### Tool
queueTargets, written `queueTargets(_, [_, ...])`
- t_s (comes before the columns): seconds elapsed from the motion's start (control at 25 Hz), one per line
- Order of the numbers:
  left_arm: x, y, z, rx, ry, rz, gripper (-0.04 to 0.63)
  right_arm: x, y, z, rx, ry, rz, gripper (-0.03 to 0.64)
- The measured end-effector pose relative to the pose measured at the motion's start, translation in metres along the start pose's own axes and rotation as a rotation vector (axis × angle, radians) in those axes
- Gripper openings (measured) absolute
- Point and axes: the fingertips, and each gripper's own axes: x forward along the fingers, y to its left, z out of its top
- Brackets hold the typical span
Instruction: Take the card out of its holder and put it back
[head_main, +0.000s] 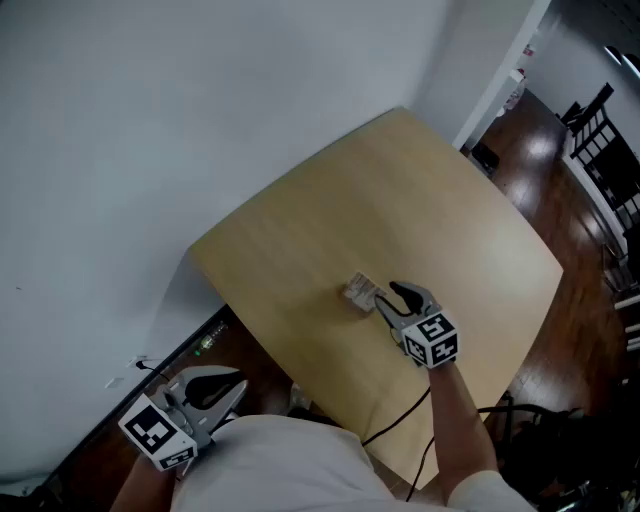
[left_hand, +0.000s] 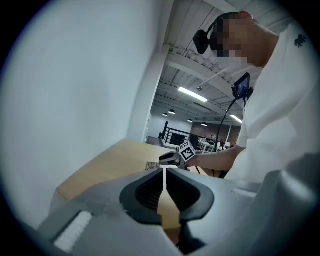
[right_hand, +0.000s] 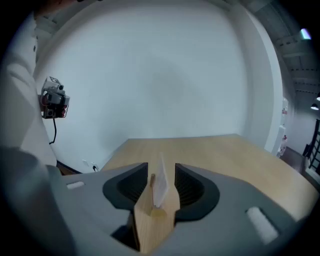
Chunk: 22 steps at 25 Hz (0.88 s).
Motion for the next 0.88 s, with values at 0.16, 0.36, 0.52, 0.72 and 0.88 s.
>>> queueTargets(0.16, [0.007, -0.001, 0.006, -0.004, -0.010, 0.011, 0.025, 0.018, -0.009, -0.008, 0.001, 0.031, 0.055, 0.166])
queueTargets(0.36, [0.007, 0.002, 0.005, -0.023, -0.005, 0.041, 0.025, 0.036, -0.009, -0.014, 0.014, 0.050, 0.122, 0.130])
queueTargets(0.52, [0.008, 0.004, 0.000, -0.039, 0.004, 0.059, 0.025, 0.042, -0.008, -0.016, 0.011, 0.056, 0.158, 0.075])
queueTargets(0.72, [0.010, 0.006, -0.001, -0.053, 0.010, 0.064, 0.025, 0.045, -0.005, -0.015, 0.004, 0.057, 0.184, 0.031])
queueTargets(0.88, [0.013, 0.006, -0.001, -0.058, 0.017, 0.058, 0.025, 0.044, -0.005, -0.014, 0.017, 0.054, 0.208, 0.026])
